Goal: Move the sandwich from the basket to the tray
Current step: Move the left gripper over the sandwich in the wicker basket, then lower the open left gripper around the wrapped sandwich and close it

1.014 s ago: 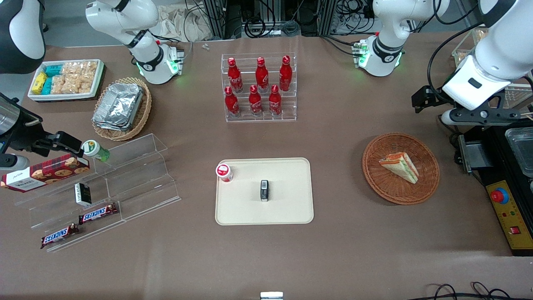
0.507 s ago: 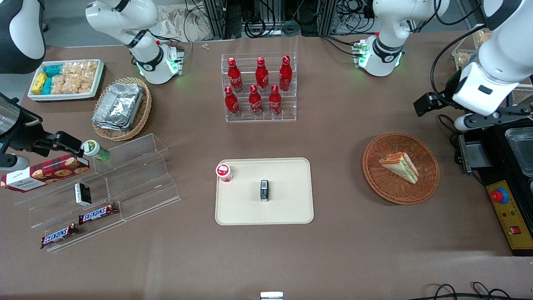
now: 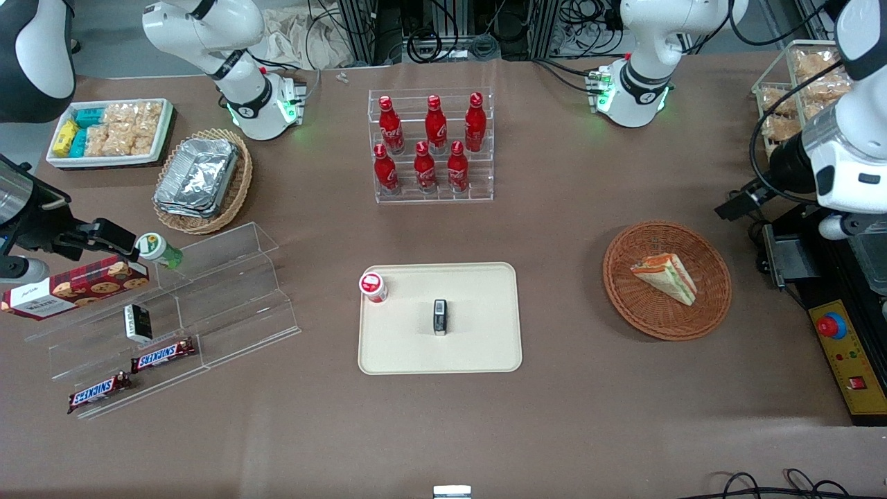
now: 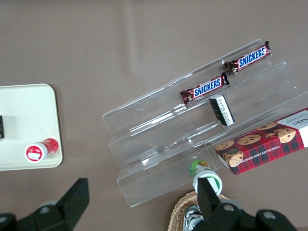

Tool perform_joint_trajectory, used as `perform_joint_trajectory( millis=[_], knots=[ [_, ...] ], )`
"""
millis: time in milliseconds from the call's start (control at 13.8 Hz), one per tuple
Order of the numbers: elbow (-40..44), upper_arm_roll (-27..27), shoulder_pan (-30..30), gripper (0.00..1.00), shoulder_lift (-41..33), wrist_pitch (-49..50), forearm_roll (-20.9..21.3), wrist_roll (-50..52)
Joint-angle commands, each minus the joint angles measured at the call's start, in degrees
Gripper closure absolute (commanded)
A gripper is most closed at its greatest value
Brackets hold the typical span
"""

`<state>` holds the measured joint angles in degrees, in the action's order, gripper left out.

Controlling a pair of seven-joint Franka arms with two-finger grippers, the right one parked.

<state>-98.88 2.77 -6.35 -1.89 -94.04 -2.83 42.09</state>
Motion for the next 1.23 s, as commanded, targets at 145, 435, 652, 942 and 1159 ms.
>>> perform_joint_trajectory(
  millis=[145,435,652,942,1159],
  knots=[
    [-14.6,0.6,-0.2,0.0,-4.4,-13.7,-0.1,8.8],
    [-18.9,0.1,-0.3,0.0,0.7,-20.3,2.6,12.3],
    [-19.0,-0.6,-0.4,0.0,6.1,-22.2,3.5,15.0],
    [-19.1,-0.5,-0.4,0.0,10.8,-24.0,3.6,17.8],
    [-20.2,-0.6,-0.4,0.0,12.5,-26.2,5.0,20.2]
  ],
)
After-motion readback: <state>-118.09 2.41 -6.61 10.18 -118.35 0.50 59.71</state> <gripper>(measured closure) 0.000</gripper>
